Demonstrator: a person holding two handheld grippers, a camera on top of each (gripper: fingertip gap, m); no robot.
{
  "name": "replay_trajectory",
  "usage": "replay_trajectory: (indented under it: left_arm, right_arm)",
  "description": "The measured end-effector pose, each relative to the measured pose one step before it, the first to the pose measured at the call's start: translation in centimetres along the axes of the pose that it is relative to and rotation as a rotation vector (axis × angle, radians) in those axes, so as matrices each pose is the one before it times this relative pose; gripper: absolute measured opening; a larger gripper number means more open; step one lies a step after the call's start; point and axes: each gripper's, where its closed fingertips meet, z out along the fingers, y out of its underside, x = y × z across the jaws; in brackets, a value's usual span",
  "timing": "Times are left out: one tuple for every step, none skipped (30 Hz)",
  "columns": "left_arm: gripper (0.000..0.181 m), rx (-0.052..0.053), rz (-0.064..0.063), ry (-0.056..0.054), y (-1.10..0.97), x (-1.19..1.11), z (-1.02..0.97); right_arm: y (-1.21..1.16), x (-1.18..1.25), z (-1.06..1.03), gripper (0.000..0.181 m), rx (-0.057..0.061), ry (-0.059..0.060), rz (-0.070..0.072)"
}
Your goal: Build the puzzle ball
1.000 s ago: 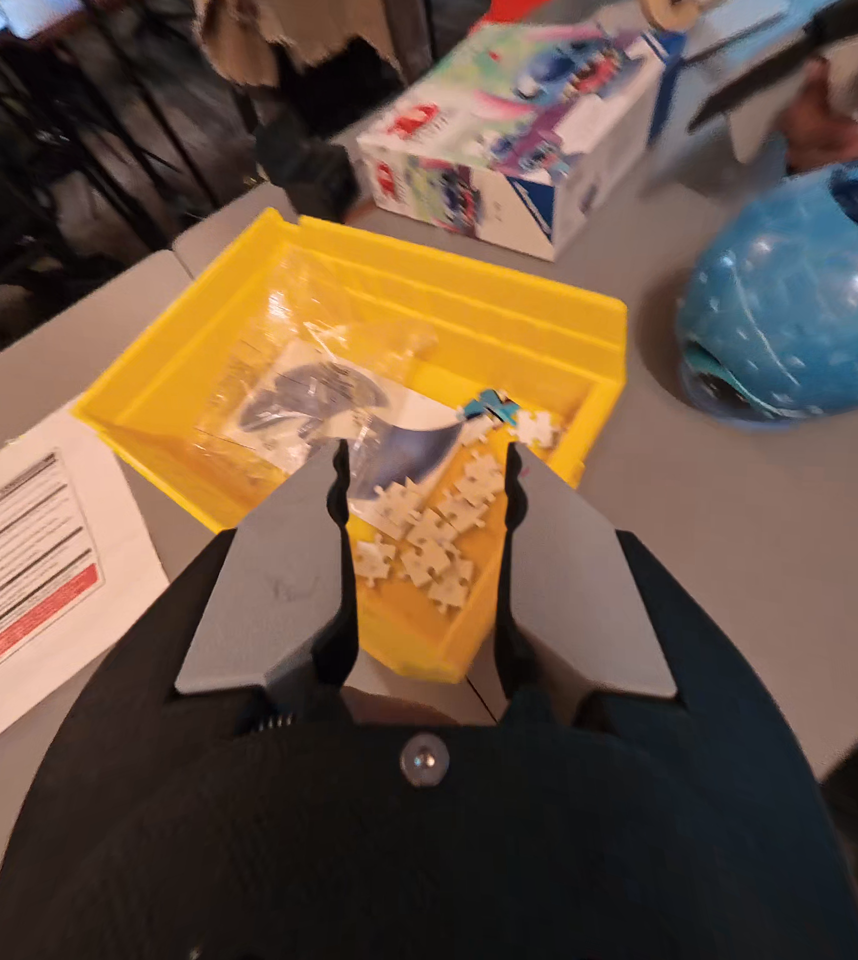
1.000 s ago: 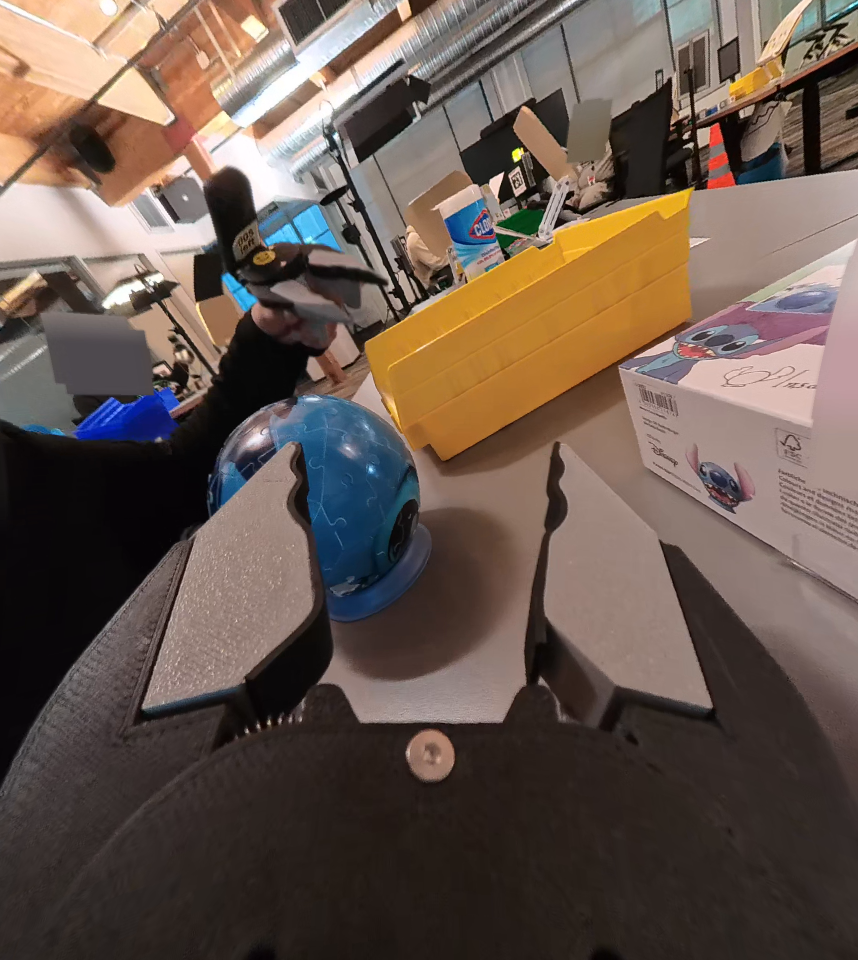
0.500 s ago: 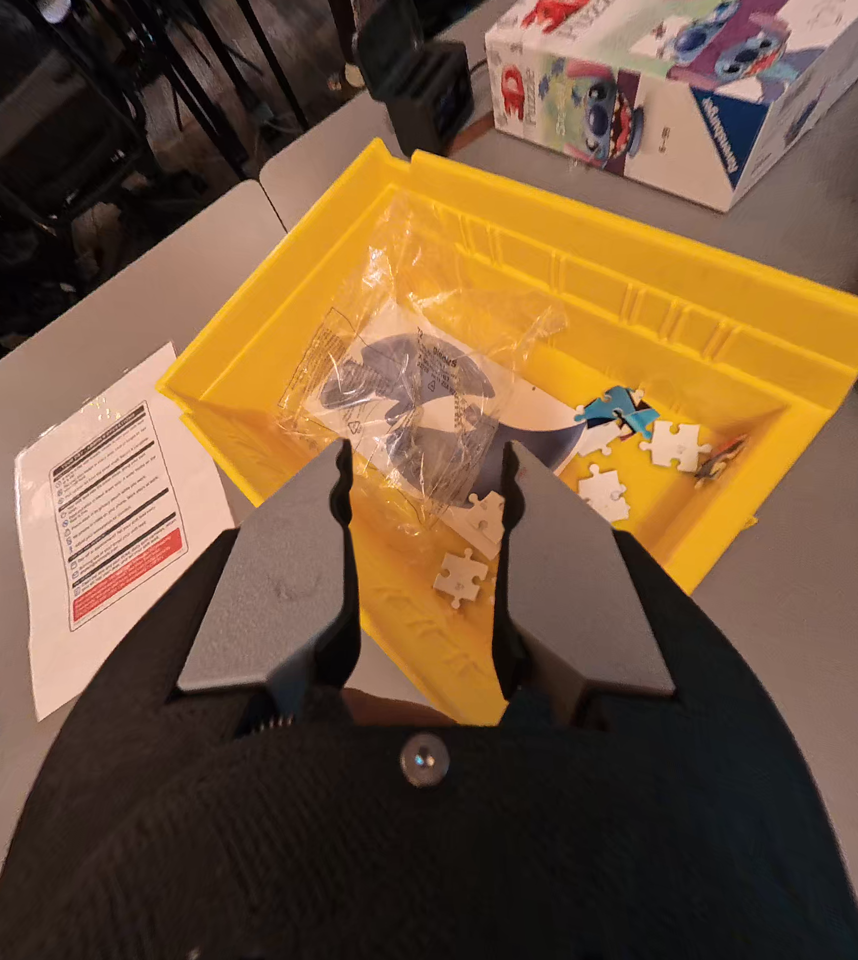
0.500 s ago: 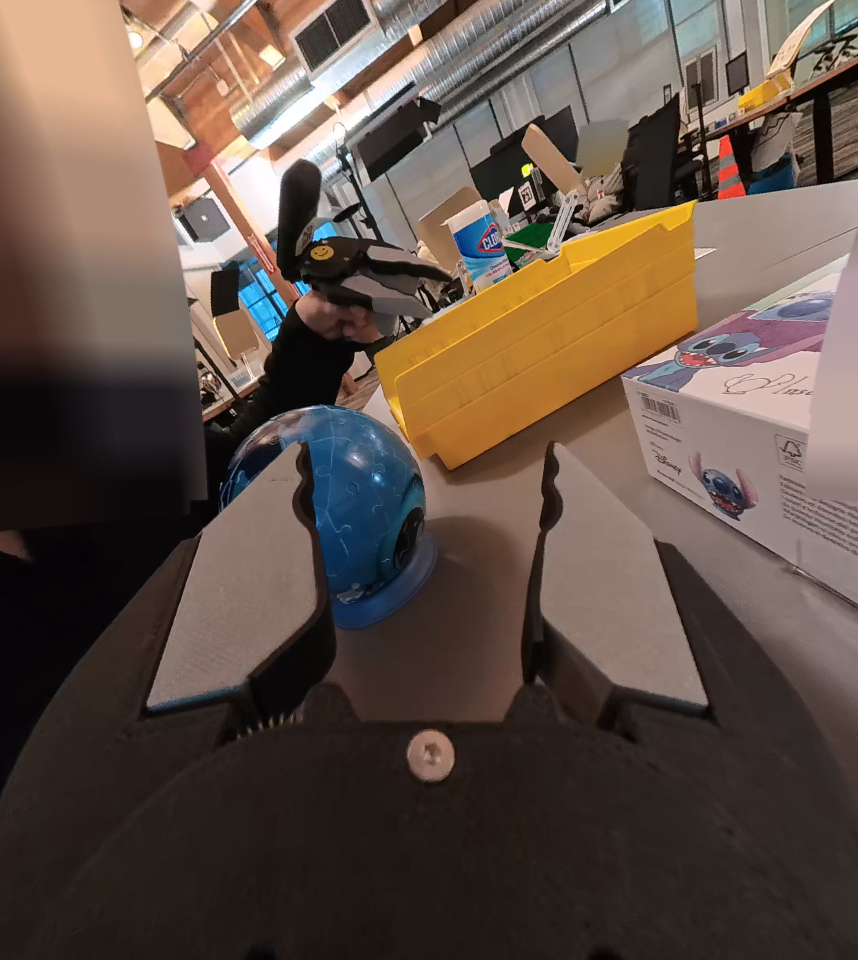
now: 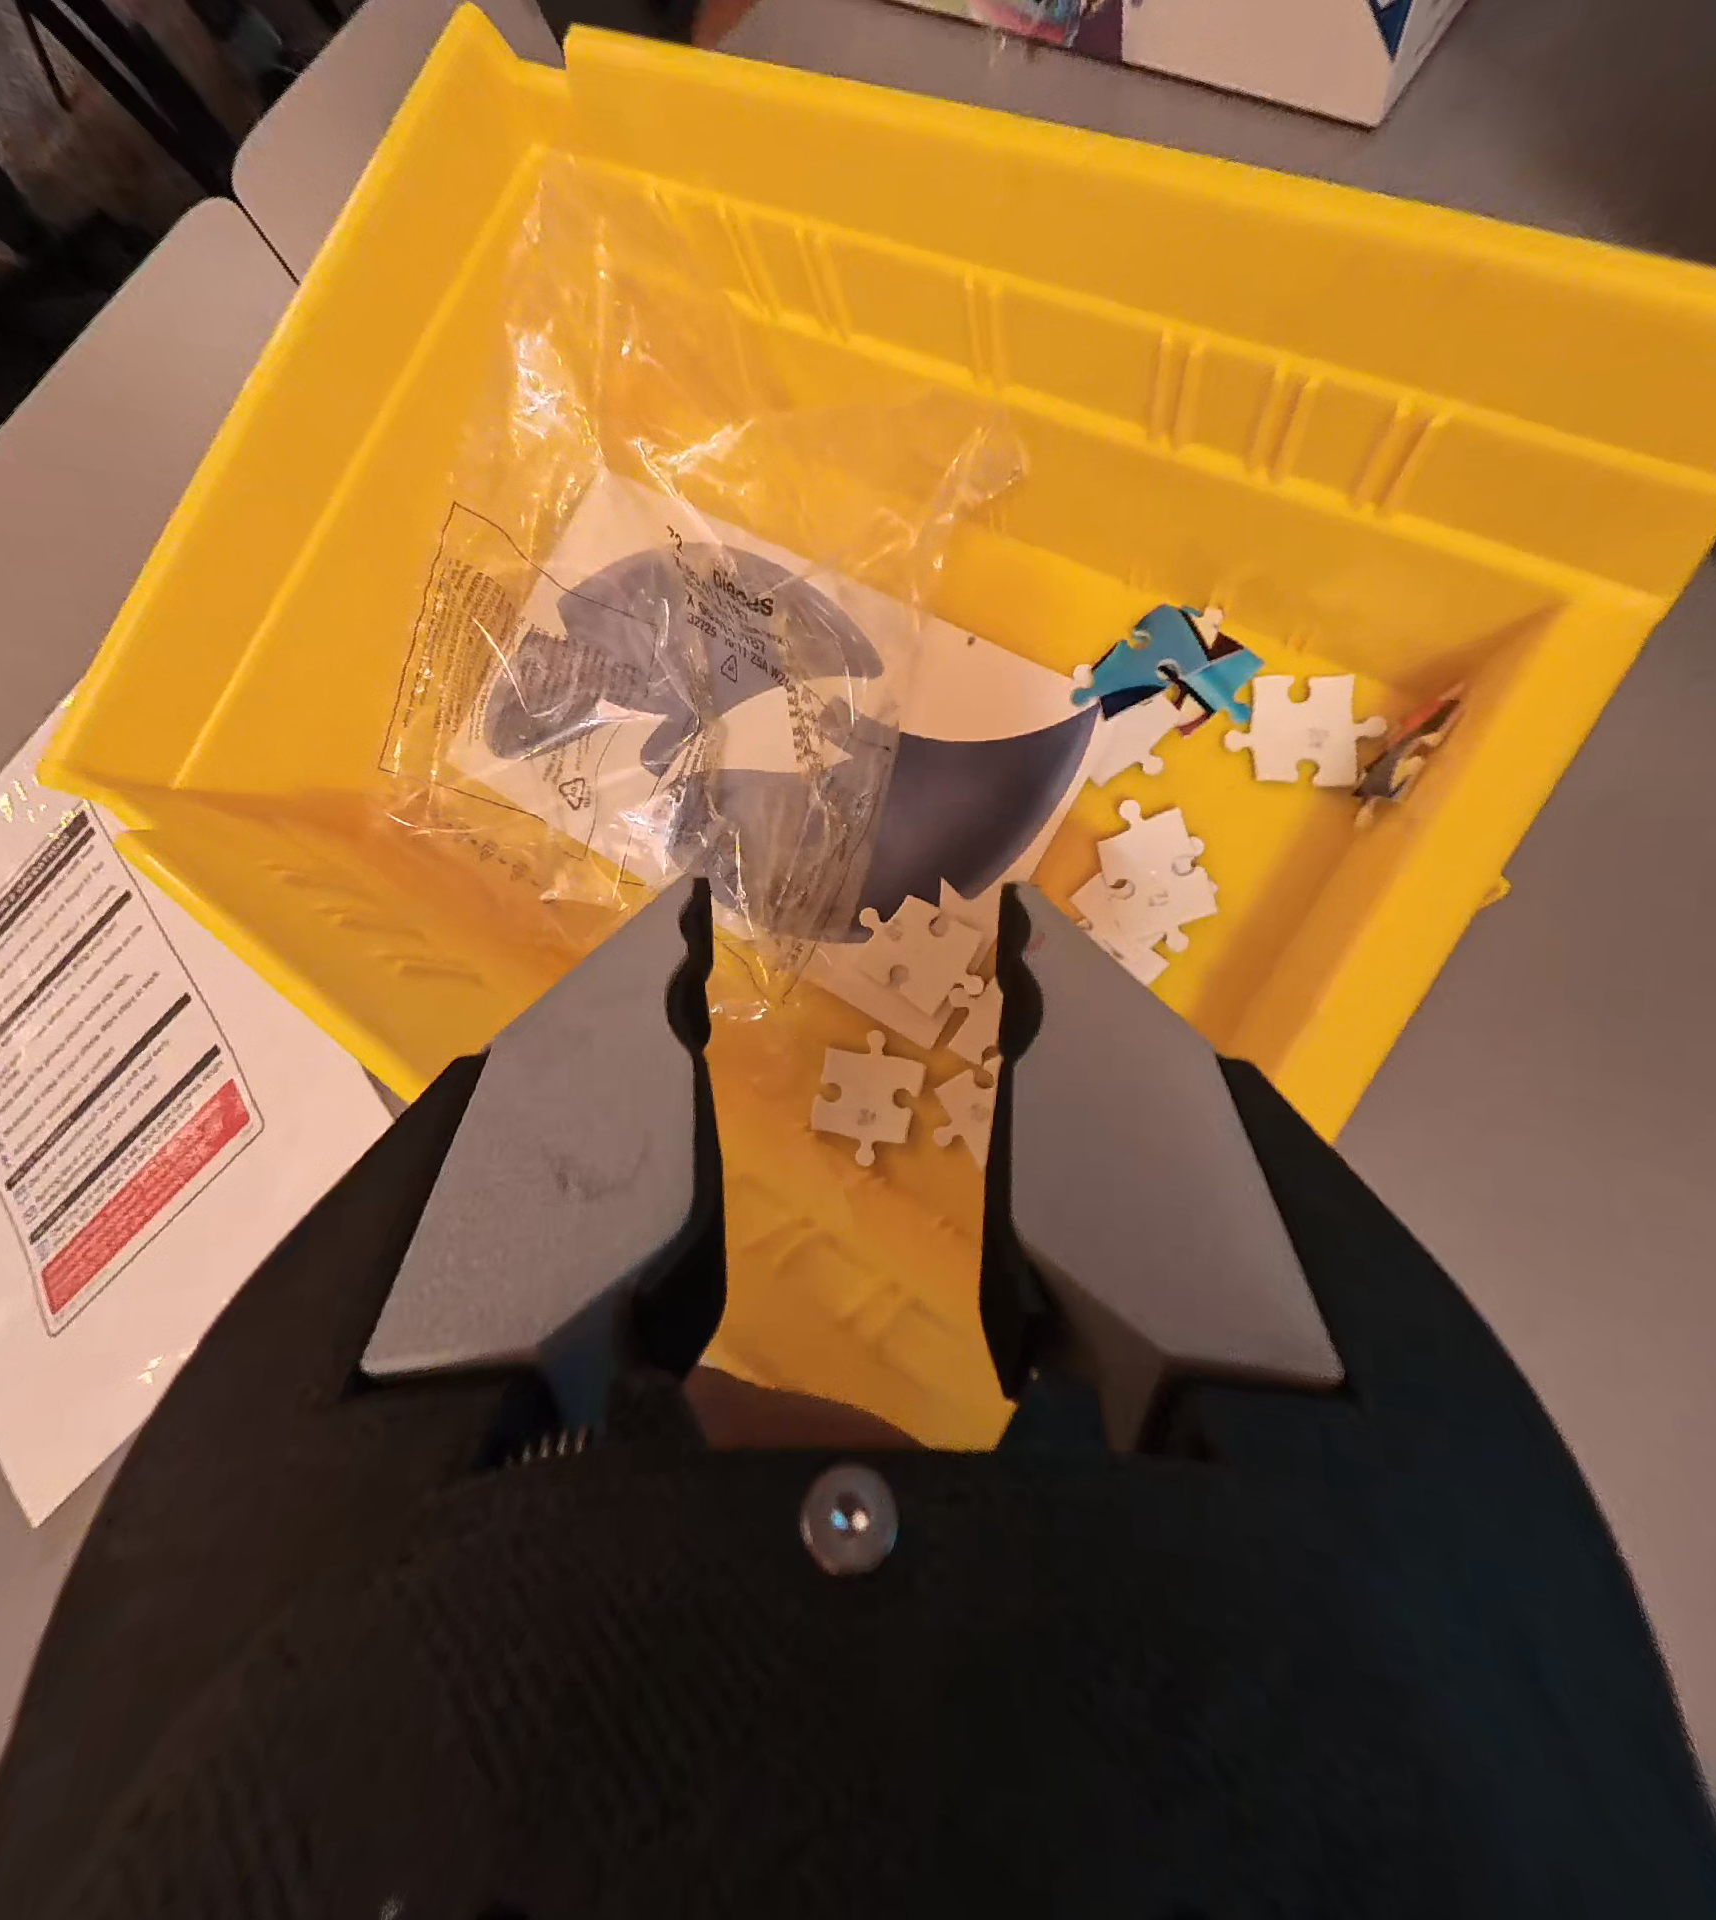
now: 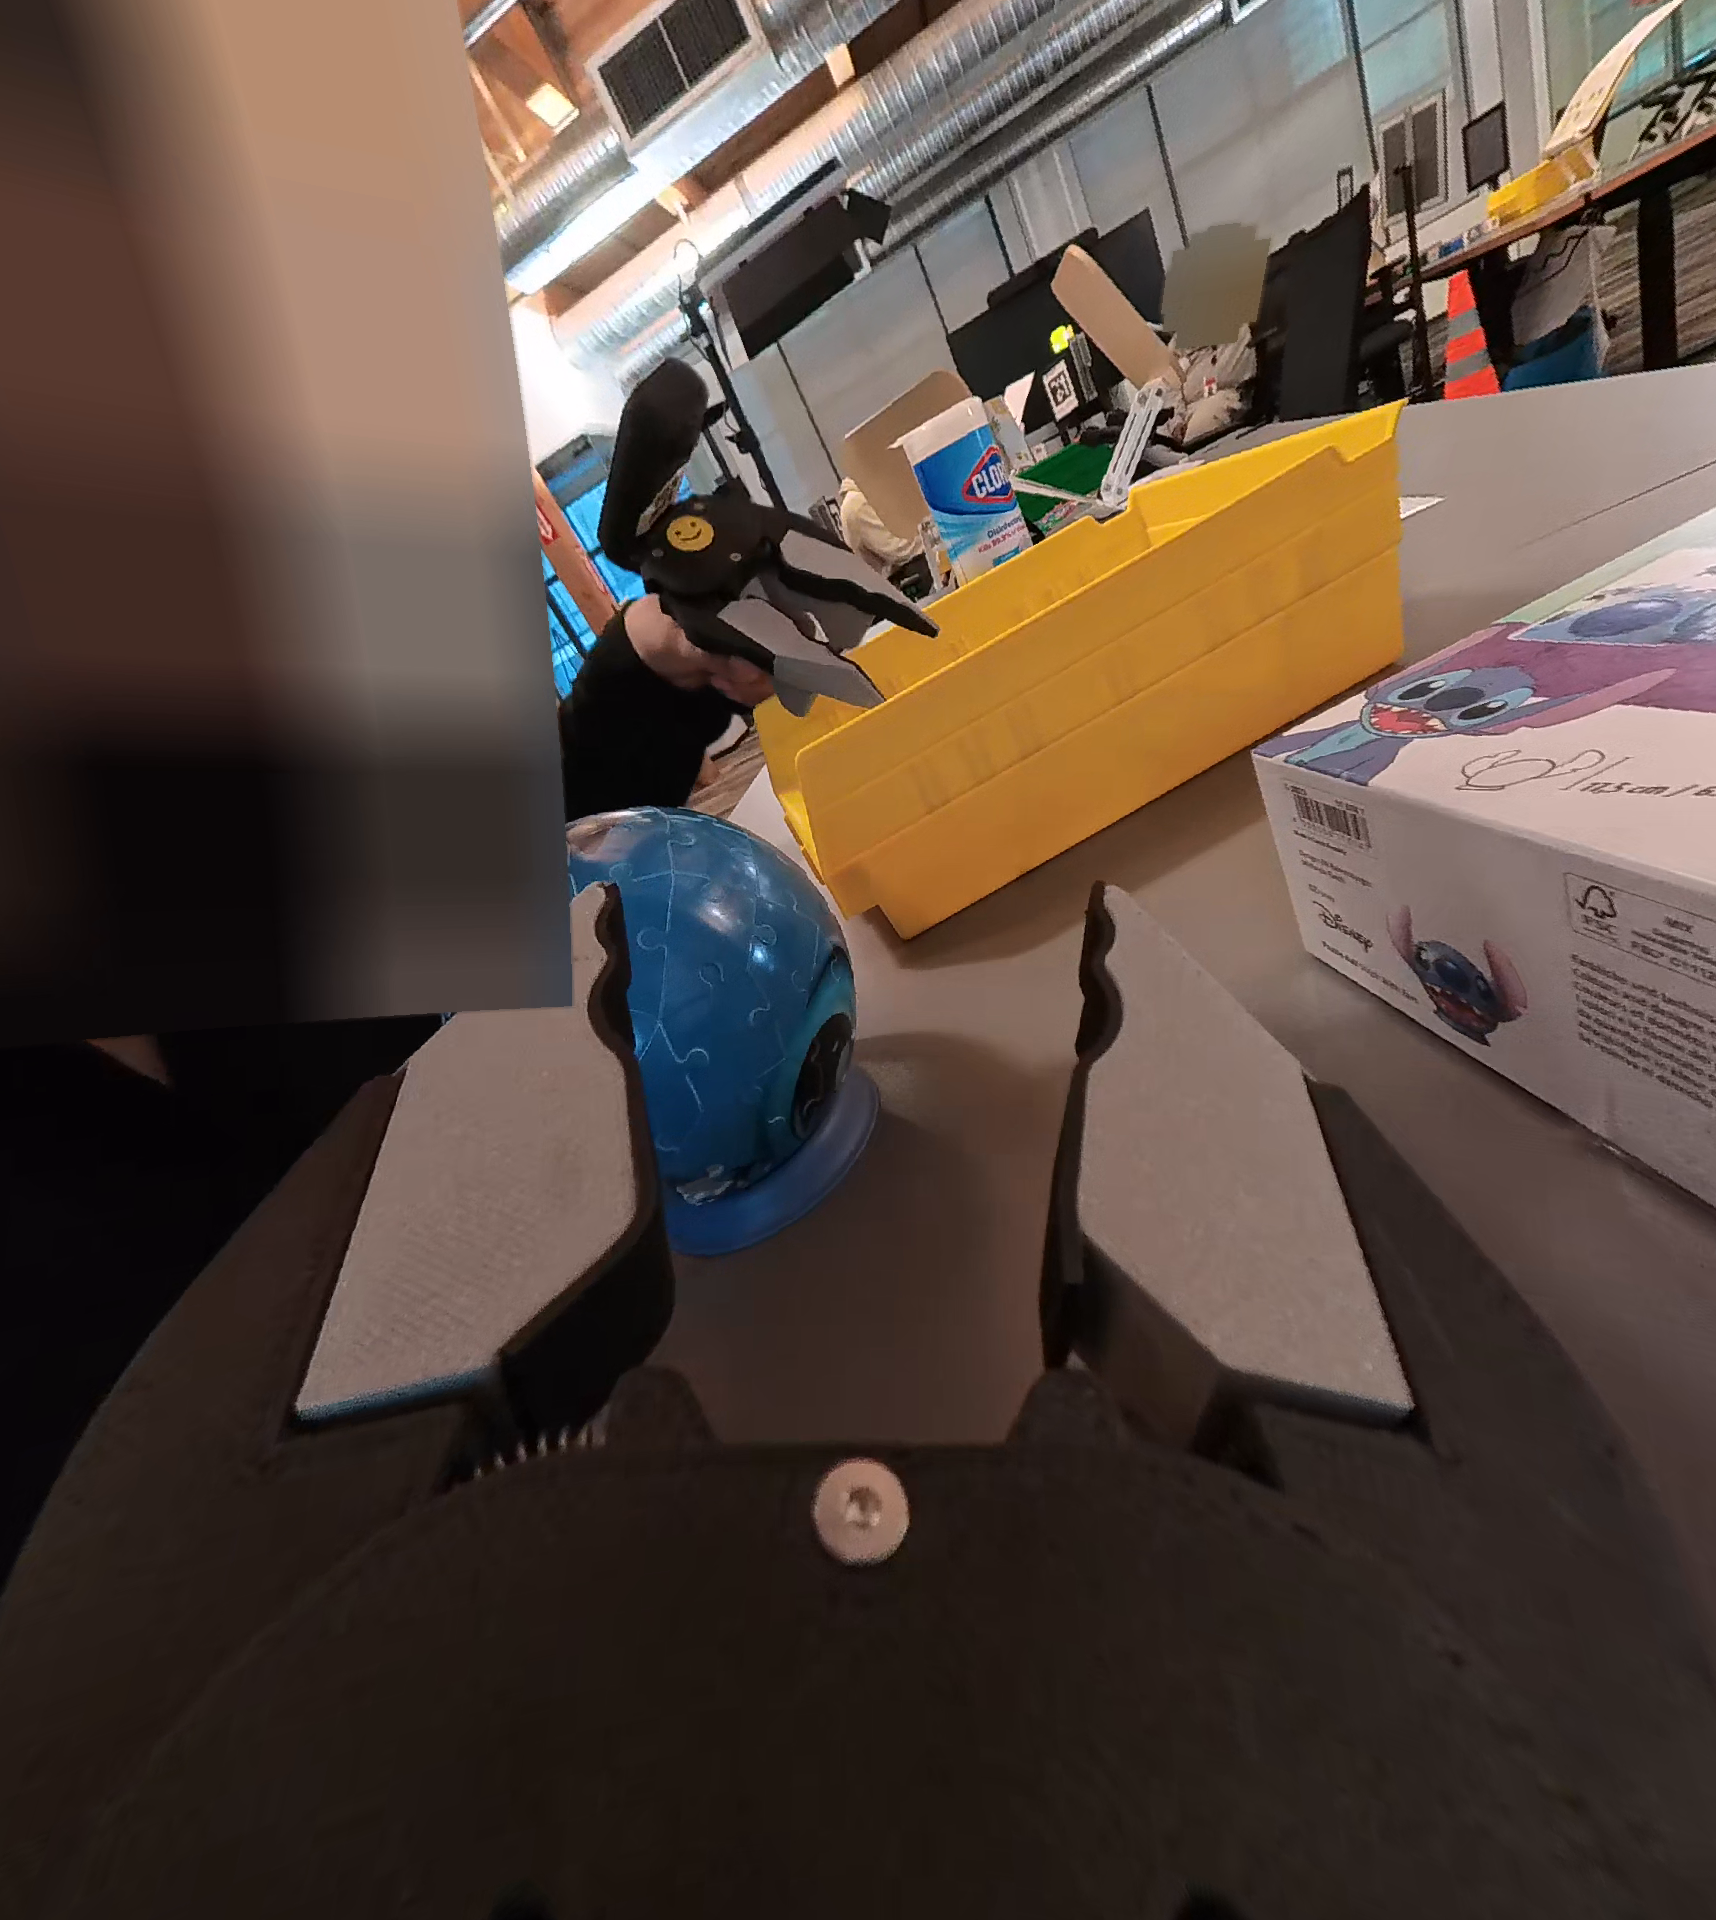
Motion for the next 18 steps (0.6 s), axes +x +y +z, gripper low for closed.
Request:
replay_trajectory:
  left_arm:
    - [0.053,-0.0094,0.0124,0.0024,-0.087,0.004,-0.147]
    - [0.053,-0.0088,0.0139,0.0023,-0.137,0.05,-0.159]
    - [0.052,-0.0103,0.0162,0.003,-0.125,0.08,-0.153]
    - [0.052,-0.0102,0.0152,0.0,-0.102,0.044,-0.124]
    - [0.052,-0.0139,0.0117,-0.0043,0.012,-0.017,-0.075]
    - [0.052,-0.015,0.0048,-0.0199,0.11,-0.283,-0.087]
    - [0.053,-0.0007,-0.0086,-0.033,0.019,-0.514,-0.152]
    - [0.053,0.0199,-0.0196,-0.0214,-0.211,-0.371,-0.206]
    - [0.053,0.0323,-0.0242,-0.0035,-0.37,-0.124,-0.212]
    - [0.052,0.0338,-0.0228,0.0062,-0.411,0.033,-0.138]
    - [0.051,0.0282,-0.0149,0.0091,-0.364,0.12,-0.05]
    - [0.051,0.0211,-0.0054,0.0079,-0.316,0.171,0.049]
    - [0.05,0.0102,0.0009,0.0078,-0.191,0.223,0.142]
    - [0.05,-0.0004,0.0048,0.0106,-0.052,0.323,0.252]
    - [0.05,-0.0096,0.0085,0.0108,0.113,0.361,0.302]
    - [0.05,-0.019,0.014,0.0048,0.293,0.282,0.339]
    - [0.05,-0.022,0.0168,-0.0086,0.399,0.056,0.292]
    - [0.05,-0.0174,0.0136,-0.0157,0.378,-0.112,0.213]
  right_arm:
    - [0.002,0.003,-0.005,0.085,0.0001,0.0017,-0.0013]
    - [0.012,0.0,-0.006,0.085,-0.0004,0.0008,-0.0003]
    - [-0.014,0.001,-0.015,0.085,0.001,0.0004,0.0002]
    - [-0.03,-0.008,-0.022,0.085,0.0024,0.0004,0.0002]
    - [-0.015,-0.01,-0.015,0.085,0.001,-0.0004,0.0003]
    - [0.008,-0.025,0.003,0.085,-0.0003,-0.0011,0.0003]
    - [-0.002,-0.023,0.012,0.084,-0.0003,-0.0015,-0.0006]
    - [0.019,-0.02,0.036,0.084,-0.0018,-0.0005,-0.0015]
    - [0.043,-0.007,0.046,0.084,-0.0034,0.0001,-0.0018]
    - [0.031,-0.011,0.022,0.084,-0.0021,0.0008,-0.0026]
    - [0.004,-0.02,0.001,0.084,0.0001,0.0022,-0.0039]
    - [-0.005,-0.012,-0.009,0.084,0.0006,0.0024,-0.0041]
    - [-0.001,-0.035,-0.019,0.084,0.0004,0.0014,-0.0038]
    - [-0.015,-0.02,-0.005,0.084,0.0008,0.0016,-0.003]
    - [0.011,-0.012,0.005,0.084,-0.0004,0.0006,-0.0016]
    - [0.024,-0.029,0.014,0.083,-0.002,-0.0016,-0.0004]
    - [0.003,-0.028,0.002,0.083,-0.0006,-0.0015,-0.0007]
    - [-0.004,-0.002,0.013,0.082,0.0002,0.0004,-0.0016]
